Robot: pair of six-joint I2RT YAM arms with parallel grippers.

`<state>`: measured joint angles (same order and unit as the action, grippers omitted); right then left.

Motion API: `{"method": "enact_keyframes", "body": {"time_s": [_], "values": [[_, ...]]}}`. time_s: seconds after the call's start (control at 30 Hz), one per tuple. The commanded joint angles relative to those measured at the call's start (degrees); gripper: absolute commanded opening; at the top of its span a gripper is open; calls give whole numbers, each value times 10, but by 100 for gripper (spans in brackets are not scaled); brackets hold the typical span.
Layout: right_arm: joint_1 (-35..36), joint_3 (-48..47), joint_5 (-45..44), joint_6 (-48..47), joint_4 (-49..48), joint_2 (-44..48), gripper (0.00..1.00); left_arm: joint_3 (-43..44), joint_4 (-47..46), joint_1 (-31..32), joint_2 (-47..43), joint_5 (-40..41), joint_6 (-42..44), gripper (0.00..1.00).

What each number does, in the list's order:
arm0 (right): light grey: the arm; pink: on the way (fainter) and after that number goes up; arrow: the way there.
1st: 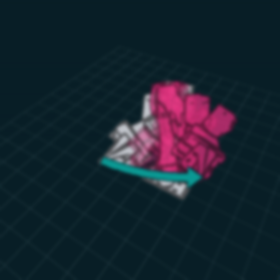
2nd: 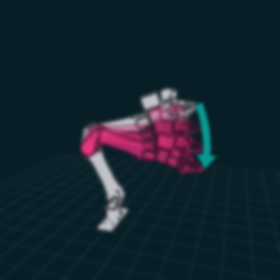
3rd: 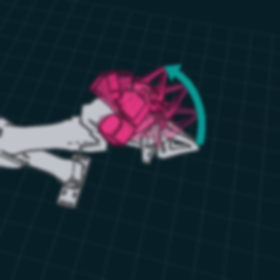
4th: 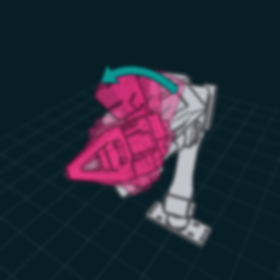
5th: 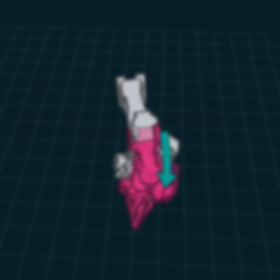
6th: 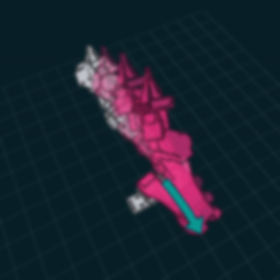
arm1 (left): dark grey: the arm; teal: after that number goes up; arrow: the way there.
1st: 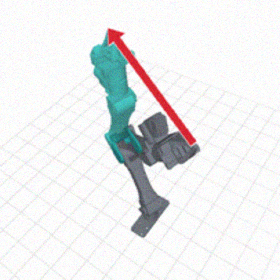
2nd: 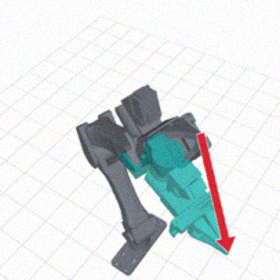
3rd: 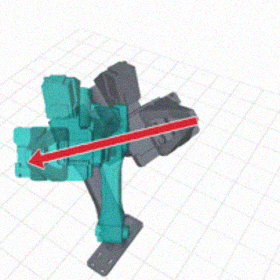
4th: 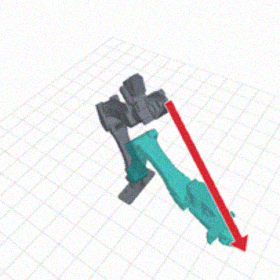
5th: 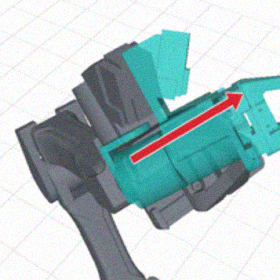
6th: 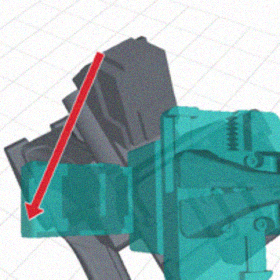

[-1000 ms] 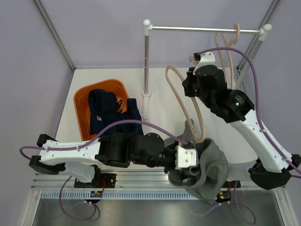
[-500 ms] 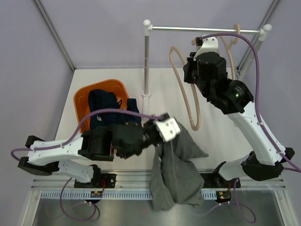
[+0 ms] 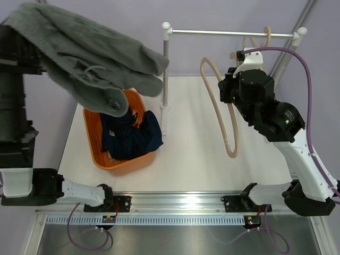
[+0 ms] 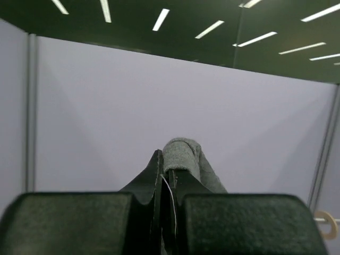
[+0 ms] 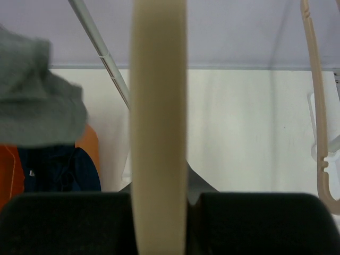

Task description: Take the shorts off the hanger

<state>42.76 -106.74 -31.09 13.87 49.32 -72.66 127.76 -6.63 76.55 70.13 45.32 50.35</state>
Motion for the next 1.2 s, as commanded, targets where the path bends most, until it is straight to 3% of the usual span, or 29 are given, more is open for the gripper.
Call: {"method": "enact_keyframes", "body": {"time_s": [0.0,0.13,0.23,0.3,0.43,0.5,0.6,0.9,1.0,1.17], "values": [[7,11,-26,-2,-12,15,0,-81,-90,0,-24,18,87,0],[7,24,-30,-1,-9,20,0,-223,-100,-18,-77,34,42,0],[7,53,-28,7,-19,37,0,-365,-33,-68,-129,8,-86,0],[7,71,-28,13,-27,45,0,-450,19,-127,-142,-51,-210,0],[7,85,-21,21,-23,55,0,-513,119,-239,-123,-153,-361,0],[7,87,-20,24,-17,59,0,-500,130,-274,-98,-176,-387,0],[7,88,-16,26,-10,66,0,-399,175,-303,-56,-182,-391,0],[6,91,13,32,-9,69,0,3,241,-318,69,-151,-299,0],[7,94,20,33,-8,68,0,37,209,-318,80,-147,-258,0],[7,95,21,27,-12,66,0,-18,105,-318,59,-132,-203,0]]}}
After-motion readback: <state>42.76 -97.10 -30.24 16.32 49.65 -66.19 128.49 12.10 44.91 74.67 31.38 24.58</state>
